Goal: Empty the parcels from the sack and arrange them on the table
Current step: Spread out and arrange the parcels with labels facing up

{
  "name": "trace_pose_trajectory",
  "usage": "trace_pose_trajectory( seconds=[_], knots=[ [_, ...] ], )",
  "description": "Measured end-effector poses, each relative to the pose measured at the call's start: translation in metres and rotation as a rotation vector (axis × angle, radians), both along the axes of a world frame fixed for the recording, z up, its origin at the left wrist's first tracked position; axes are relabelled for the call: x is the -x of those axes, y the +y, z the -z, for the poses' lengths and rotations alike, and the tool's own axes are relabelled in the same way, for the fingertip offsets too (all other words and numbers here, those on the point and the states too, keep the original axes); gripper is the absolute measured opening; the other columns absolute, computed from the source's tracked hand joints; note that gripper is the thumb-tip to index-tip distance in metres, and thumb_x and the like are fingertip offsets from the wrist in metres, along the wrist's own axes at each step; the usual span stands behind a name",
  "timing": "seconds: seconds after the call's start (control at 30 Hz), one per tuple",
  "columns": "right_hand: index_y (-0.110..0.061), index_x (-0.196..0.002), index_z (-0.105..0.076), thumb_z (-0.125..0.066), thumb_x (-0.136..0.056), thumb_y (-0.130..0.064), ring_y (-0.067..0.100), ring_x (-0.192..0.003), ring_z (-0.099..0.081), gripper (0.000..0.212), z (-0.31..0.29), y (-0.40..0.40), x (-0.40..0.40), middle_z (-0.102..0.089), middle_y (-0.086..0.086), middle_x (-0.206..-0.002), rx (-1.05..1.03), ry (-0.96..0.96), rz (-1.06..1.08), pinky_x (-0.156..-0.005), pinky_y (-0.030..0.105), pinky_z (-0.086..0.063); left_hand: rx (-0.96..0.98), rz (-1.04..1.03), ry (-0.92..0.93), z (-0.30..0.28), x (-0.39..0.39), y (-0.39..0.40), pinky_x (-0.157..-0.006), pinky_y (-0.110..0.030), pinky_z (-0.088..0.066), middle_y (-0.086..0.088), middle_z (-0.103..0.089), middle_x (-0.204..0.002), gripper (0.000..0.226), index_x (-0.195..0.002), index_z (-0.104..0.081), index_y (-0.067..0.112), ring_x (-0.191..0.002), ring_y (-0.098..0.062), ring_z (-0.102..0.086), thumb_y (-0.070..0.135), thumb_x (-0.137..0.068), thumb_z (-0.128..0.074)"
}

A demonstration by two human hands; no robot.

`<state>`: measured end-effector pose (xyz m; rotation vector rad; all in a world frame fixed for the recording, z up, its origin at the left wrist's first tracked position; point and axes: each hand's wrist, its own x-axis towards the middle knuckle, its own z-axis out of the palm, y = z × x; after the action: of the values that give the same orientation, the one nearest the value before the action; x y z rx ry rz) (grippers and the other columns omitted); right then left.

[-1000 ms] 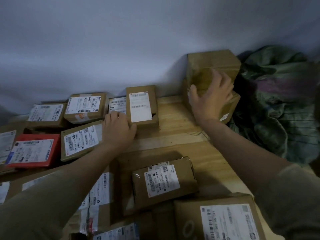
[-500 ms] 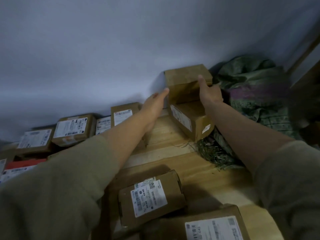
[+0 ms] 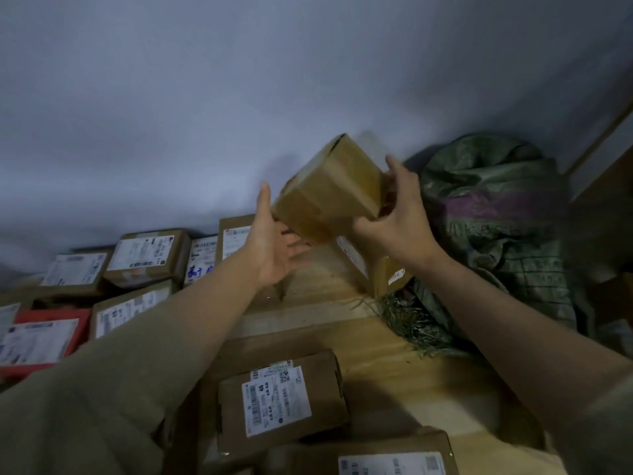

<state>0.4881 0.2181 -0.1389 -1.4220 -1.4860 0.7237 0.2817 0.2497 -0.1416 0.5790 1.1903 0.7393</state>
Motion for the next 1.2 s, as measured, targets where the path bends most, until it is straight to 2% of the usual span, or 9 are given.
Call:
trace_pose_trajectory(
  seconds=[0.13, 0.33, 0.47, 0.53, 0.6, 0.7, 0.9, 1.0, 1.2],
  knots=[
    [-0.013, -0.143, -0.029, -0.084, -0.064, -0.028, 0.031, -0.112, -0.054, 0.097, 0.017, -0.025, 0.005, -0.028, 0.006, -0.140, -0.379, -0.675, -0.225, -0.080, 0.045, -0.058, 0.102, -0.067, -0.202, 0.002, 0.042, -0.024, -0.098, -0.058, -0.048, -0.017, -0.060, -0.133, 0.093, -0.137, -0.052, 0.020, -0.121, -0.039, -0.059, 0.086, -0.071, -0.049],
    [-0.022, -0.146, -0.034, -0.070, -0.082, -0.011, 0.034, -0.114, -0.059, 0.074, 0.037, -0.041, 0.012, -0.024, 0.015, -0.152, -0.470, -0.767, -0.355, -0.073, 0.046, -0.061, 0.015, -0.154, -0.109, -0.001, 0.075, -0.059, -0.085, -0.053, -0.057, -0.011, -0.067, -0.127, 0.076, -0.138, -0.050, 0.021, -0.112, -0.035, -0.067, 0.050, -0.074, -0.077],
    [-0.024, -0.147, -0.037, -0.051, -0.096, -0.007, 0.006, -0.092, -0.064, 0.056, 0.029, -0.061, 0.044, -0.056, -0.002, -0.128, 0.036, -0.031, -0.165, -0.080, 0.020, -0.054, -0.041, -0.200, -0.081, -0.006, 0.089, -0.076, -0.085, -0.051, -0.058, -0.011, -0.069, -0.124, 0.066, -0.137, -0.051, 0.015, -0.110, -0.030, -0.068, 0.030, -0.078, -0.076],
    [-0.024, -0.145, -0.040, -0.044, -0.102, -0.034, 0.022, -0.092, -0.072, 0.044, 0.025, -0.065, 0.057, -0.067, 0.009, -0.117, 0.449, 0.524, -0.137, -0.078, 0.036, -0.061, -0.052, -0.219, -0.083, -0.009, 0.094, -0.085, -0.089, -0.051, -0.056, -0.010, -0.070, -0.121, 0.058, -0.135, -0.051, 0.015, -0.110, -0.029, -0.068, 0.028, -0.082, -0.073],
    [-0.025, -0.140, -0.047, -0.048, -0.091, -0.063, 0.031, -0.101, -0.070, 0.062, 0.026, -0.067, 0.066, -0.067, 0.012, -0.120, 0.651, 0.670, -0.265, -0.078, 0.050, -0.060, -0.057, -0.218, -0.085, -0.011, 0.098, -0.094, -0.088, -0.050, -0.057, -0.010, -0.071, -0.120, 0.056, -0.134, -0.051, 0.015, -0.109, -0.028, -0.069, 0.027, -0.084, -0.072],
    [-0.022, -0.131, -0.058, -0.065, -0.081, -0.061, 0.028, -0.107, -0.067, 0.065, 0.032, -0.071, 0.082, -0.069, 0.008, -0.119, 0.763, 0.638, -0.377, -0.072, 0.042, -0.060, -0.053, -0.191, 0.009, -0.012, 0.106, -0.108, -0.083, -0.044, -0.059, -0.010, -0.073, -0.115, 0.051, -0.131, -0.054, 0.014, -0.105, -0.025, -0.071, 0.026, -0.085, -0.071],
    [-0.015, -0.132, -0.049, -0.080, -0.062, -0.063, 0.025, -0.104, -0.065, 0.091, 0.061, -0.066, 0.102, -0.068, 0.006, -0.115, 0.881, 0.372, -0.240, -0.076, 0.038, -0.056, -0.046, -0.322, 0.482, -0.012, 0.134, -0.133, -0.058, -0.022, -0.043, 0.001, -0.065, -0.091, 0.033, -0.114, -0.057, 0.017, -0.077, -0.012, -0.063, 0.039, -0.090, -0.066],
    [-0.011, -0.141, -0.039, -0.076, -0.071, -0.059, 0.027, -0.112, -0.061, 0.092, 0.067, -0.068, 0.128, -0.061, 0.008, -0.126, 0.871, 0.308, -0.265, -0.081, 0.038, -0.055, -0.121, -0.293, 0.685, 0.004, 0.148, -0.142, -0.059, -0.019, -0.039, -0.004, -0.064, -0.112, 0.036, -0.123, -0.057, 0.010, -0.084, -0.007, -0.056, 0.029, -0.093, -0.064],
    [-0.019, -0.146, -0.038, -0.063, -0.091, -0.032, 0.022, -0.126, -0.050, 0.061, 0.078, -0.085, 0.139, -0.045, 0.002, -0.141, 0.208, -0.445, -0.269, -0.099, 0.038, -0.049, -0.250, -0.063, 0.868, 0.024, 0.148, -0.150, -0.088, -0.032, -0.052, -0.004, -0.061, -0.127, 0.036, -0.128, -0.060, 0.015, -0.112, -0.019, -0.058, 0.025, -0.094, -0.063]
  ],
)
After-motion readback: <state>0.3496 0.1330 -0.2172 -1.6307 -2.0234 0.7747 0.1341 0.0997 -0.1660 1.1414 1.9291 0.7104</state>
